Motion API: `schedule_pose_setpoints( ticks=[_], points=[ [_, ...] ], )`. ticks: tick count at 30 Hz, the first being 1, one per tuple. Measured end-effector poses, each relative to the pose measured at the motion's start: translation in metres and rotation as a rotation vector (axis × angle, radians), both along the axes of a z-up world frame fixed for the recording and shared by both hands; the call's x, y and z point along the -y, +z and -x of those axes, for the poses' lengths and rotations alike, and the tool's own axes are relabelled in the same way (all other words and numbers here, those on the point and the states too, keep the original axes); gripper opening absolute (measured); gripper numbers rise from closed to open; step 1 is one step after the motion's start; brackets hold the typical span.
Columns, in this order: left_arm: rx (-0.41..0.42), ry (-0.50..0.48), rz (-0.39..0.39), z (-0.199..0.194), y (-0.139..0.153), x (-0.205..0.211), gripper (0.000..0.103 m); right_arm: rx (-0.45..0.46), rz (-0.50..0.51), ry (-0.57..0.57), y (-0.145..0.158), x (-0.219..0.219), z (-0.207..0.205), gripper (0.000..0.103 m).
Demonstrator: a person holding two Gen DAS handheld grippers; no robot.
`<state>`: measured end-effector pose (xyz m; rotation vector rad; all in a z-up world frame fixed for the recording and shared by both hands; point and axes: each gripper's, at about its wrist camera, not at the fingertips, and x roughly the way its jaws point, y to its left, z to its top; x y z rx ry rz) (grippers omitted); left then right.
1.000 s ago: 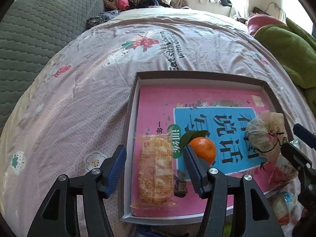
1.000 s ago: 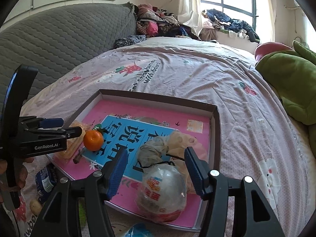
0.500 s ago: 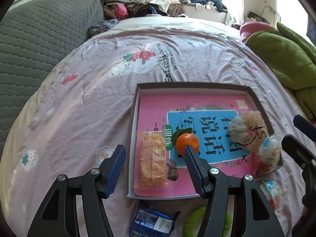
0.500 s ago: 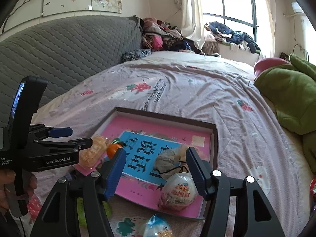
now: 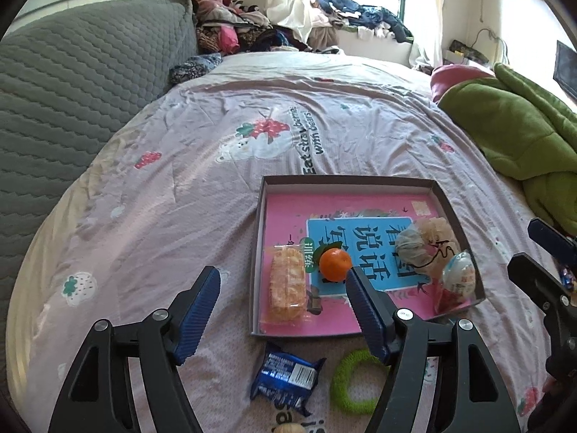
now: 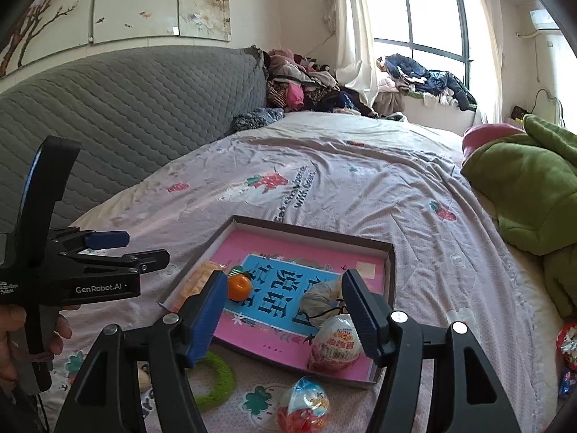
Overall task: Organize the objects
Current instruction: 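Withdraw both grippers up and away from the tray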
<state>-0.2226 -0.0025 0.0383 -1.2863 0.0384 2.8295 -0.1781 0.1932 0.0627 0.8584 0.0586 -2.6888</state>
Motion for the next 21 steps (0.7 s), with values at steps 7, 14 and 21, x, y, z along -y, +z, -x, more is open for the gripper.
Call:
schedule_pose_setpoints(
  ticks=[7, 14, 21],
  points=[
    [-0.047, -0.011, -0.005, -0.024, 0.024, 0.005, 0.074, -0.043, 0.041, 0.011, 0.023, 0.001, -0.027, 0.065],
    [-0.085, -0.013, -0.021, -0.050, 0.044, 0.011, 0.074, -0.066, 0.051, 0.009, 0.036, 0.002, -0.048, 0.065],
    [-0.135, -0.014, -0.010, -0.076, 0.064, 0.016, 0.074, -0.107, 0.059, 0.006, 0.054, 0.002, -0.076, 0.065]
  ],
)
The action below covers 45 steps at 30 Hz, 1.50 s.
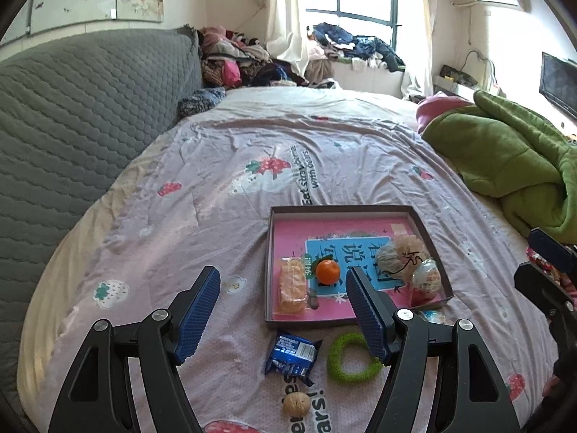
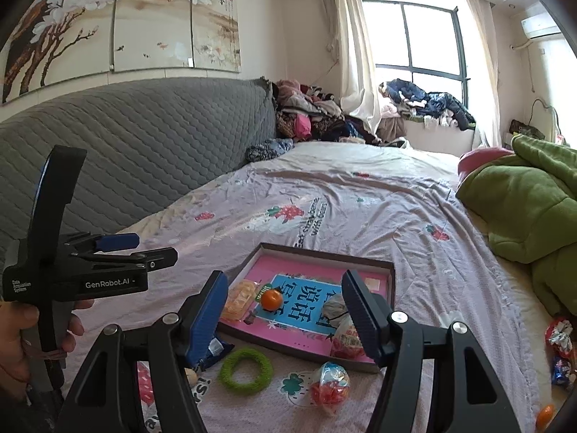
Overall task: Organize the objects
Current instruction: 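Withdraw both grippers up and away from the tray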
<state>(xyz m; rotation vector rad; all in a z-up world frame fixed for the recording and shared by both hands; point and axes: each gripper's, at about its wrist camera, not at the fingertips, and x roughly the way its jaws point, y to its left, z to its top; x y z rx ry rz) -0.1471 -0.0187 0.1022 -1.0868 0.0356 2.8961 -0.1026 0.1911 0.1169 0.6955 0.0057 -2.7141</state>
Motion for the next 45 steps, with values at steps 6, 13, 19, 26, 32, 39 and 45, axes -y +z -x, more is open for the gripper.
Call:
schedule_pose_setpoints(
  ticks=[6, 13, 19, 26, 32, 39, 45],
  points=[
    [-0.033, -0.007, -0.024, -0.023, 0.016, 0.005, 0.074, -0.042, 0.011, -0.008, 0.015, -0.001, -0.022, 0.065],
    [-0.052, -0.020, -0.038, -0.048, 0.027, 0.006, 0.074, -0.047, 0.004, -0.010, 0.019, 0.004, -0.038, 0.065],
    [-0.068, -0.030, -0.053, -0.072, 0.029, 0.009, 0.074, -0.014, -0.014, 0.006, 0.009, 0.017, -0.047, 0.065],
    [-0.081, -0.019, -0.061, -0.092, 0.026, 0.017, 0.074, -0.013, -0.028, 0.022, 0.004, 0.031, -0.060, 0.065],
    [-0.074, -0.005, -0.051, -0.104, 0.019, 0.023, 0.074, -0.007, -0.024, 0.032, 0.004, 0.033, -0.066, 0.065],
    [-0.052, 0.011, -0.043, -0.112, 0.005, 0.024, 0.074, -0.011, -0.012, 0.049, 0.006, 0.032, -0.072, 0.065],
    [-0.032, 0.004, -0.040, -0.113, -0.007, 0.019, 0.074, 0.008, -0.014, 0.039, -0.001, 0.028, -0.072, 0.065]
  ],
)
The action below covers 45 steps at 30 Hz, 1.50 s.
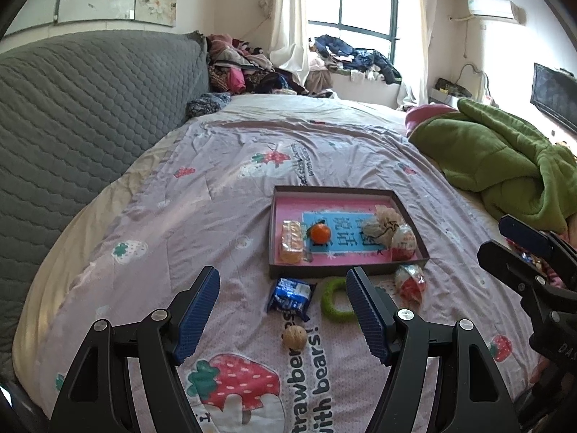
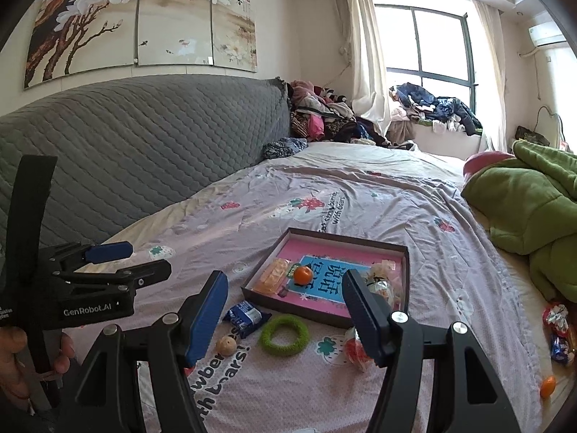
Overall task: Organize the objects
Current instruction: 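Withdraw both grippers up and away from the tray, then move the left gripper toward the walnut while the right gripper approaches the green ring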
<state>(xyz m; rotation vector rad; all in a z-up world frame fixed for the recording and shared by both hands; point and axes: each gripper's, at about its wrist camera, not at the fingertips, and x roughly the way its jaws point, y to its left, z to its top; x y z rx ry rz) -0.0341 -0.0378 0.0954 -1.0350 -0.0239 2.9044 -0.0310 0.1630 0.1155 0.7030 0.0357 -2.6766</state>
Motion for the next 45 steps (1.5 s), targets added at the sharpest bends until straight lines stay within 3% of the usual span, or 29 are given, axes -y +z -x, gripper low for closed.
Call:
schedule_pose_setpoints(
  ticks=[30, 45],
  points=[
    [0.101, -0.030, -0.007, 0.003, -0.055, -0.015, 0.074, 0.138, -0.029, 0.001, -0.055, -0.002, 0.009, 0.065],
    [0.173, -0.011, 0.001, 0.006, -0.100, -0.006, 0.074, 0.208, -0.044, 0.008, -0.091, 0.002, 0.018, 0.065]
  ],
)
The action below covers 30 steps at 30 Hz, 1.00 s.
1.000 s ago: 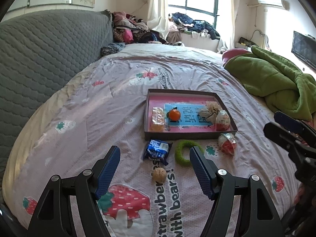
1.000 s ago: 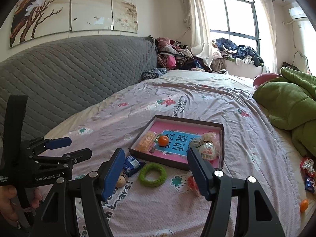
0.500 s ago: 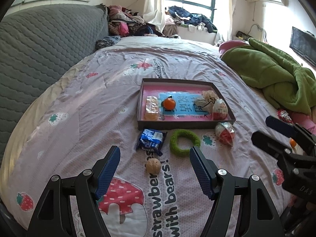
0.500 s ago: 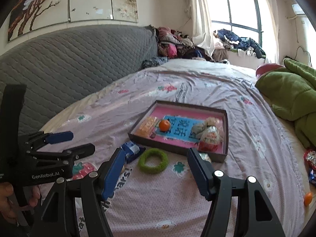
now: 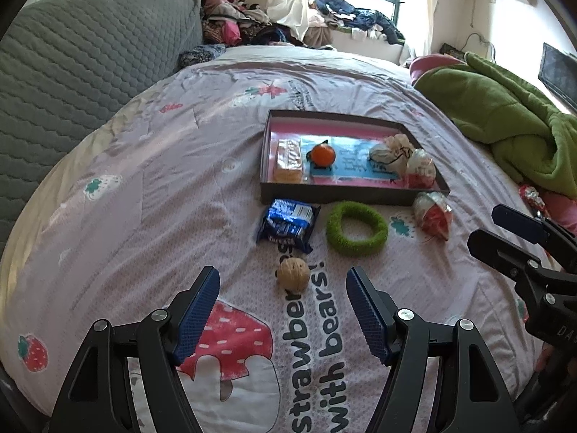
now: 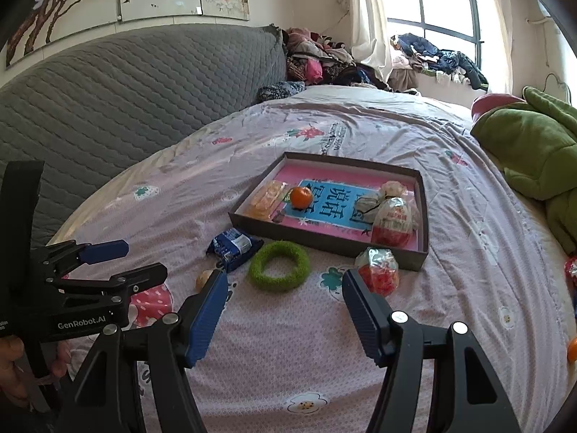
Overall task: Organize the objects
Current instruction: 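Move the left gripper toward the walnut while the right gripper approaches the green ring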
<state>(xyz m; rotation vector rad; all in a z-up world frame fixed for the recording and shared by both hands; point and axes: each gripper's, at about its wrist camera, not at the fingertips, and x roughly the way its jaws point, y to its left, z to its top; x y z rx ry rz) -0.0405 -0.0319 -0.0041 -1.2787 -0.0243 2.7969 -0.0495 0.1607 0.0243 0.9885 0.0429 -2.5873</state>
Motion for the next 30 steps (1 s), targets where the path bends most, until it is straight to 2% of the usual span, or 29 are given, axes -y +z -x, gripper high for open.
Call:
schedule_pose_setpoints(
  ticks=[6, 24, 30],
  points=[
    [0.035, -0.008, 0.005, 0.000, -0.016, -0.003, 0.074, 0.027, -0.009, -0.004, -0.010, 0.001, 0.004, 0.065],
    [0.081, -0.038, 0.005, 0.005, -0.037, -0.010, 0.074, 0.088, -0.039, -0.014, -0.037, 0.012, 0.014, 0.065],
    [0.090, -0.041, 0.002, 0.009, -0.046, -0.008, 0.074, 0.102, -0.011, -0.040, -0.042, 0.012, 0.020, 0.065]
  ],
)
